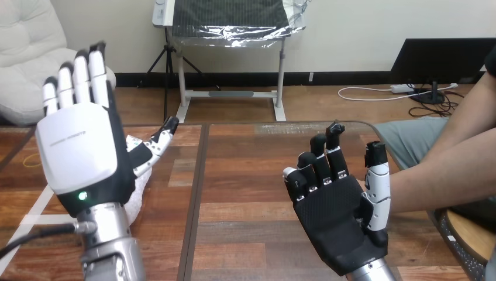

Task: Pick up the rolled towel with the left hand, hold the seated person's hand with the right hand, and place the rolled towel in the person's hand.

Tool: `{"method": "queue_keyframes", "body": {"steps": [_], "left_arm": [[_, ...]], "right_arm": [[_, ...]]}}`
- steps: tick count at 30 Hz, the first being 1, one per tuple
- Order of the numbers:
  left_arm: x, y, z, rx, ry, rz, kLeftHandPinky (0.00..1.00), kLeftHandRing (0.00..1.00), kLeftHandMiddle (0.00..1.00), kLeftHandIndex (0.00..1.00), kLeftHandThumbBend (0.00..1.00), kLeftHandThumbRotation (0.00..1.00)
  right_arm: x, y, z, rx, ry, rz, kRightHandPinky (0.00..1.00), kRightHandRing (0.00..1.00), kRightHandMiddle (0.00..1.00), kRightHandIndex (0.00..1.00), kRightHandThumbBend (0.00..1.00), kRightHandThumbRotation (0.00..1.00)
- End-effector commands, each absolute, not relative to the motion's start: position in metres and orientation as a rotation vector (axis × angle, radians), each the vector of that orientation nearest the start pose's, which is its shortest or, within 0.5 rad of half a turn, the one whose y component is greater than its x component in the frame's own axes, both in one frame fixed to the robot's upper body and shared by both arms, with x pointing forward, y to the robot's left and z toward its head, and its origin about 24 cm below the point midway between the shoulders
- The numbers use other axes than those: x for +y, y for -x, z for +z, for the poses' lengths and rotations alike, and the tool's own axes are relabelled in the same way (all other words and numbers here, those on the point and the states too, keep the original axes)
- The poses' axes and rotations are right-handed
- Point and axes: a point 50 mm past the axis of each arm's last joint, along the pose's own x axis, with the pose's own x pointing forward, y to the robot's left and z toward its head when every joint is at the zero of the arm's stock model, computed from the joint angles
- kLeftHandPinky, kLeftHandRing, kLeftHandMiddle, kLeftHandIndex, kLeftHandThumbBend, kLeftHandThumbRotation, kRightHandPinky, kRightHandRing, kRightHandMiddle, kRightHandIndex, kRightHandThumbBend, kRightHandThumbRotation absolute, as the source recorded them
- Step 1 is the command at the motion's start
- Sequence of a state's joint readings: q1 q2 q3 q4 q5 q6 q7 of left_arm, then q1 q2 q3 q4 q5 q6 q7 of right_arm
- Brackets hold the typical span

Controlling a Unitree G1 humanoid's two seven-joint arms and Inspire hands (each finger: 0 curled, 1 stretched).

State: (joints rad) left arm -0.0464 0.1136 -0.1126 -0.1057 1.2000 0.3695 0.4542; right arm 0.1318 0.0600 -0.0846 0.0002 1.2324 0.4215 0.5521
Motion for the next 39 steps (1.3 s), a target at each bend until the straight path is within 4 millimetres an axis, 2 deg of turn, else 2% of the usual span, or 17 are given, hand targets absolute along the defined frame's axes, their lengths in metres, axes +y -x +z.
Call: {"method": "queue_keyframes", "body": {"steps": [1, 14, 39], "left_arm": [[0.17, -0.27, 0.1, -0.188, -1.336, 0.609, 0.93, 0.93, 0.95, 0.96, 0.84, 0.73], [0.175, -0.281, 0.094, -0.088, -1.367, 0.618, 0.94, 0.93, 0.96, 0.97, 0.86, 0.73], [0.184, -0.303, 0.083, 0.012, -1.369, 0.564, 0.93, 0.93, 0.96, 0.96, 0.87, 0.79]], "right_arm": [[-0.112, -0.231, 0.045, -0.074, -1.42, 0.607, 0.3, 0.47, 0.57, 0.58, 0.67, 0.26], [-0.113, -0.23, 0.045, -0.069, -1.424, 0.609, 0.3, 0.47, 0.57, 0.58, 0.67, 0.26], [-0.114, -0.231, 0.044, -0.068, -1.417, 0.616, 0.31, 0.48, 0.57, 0.59, 0.66, 0.26]]}}
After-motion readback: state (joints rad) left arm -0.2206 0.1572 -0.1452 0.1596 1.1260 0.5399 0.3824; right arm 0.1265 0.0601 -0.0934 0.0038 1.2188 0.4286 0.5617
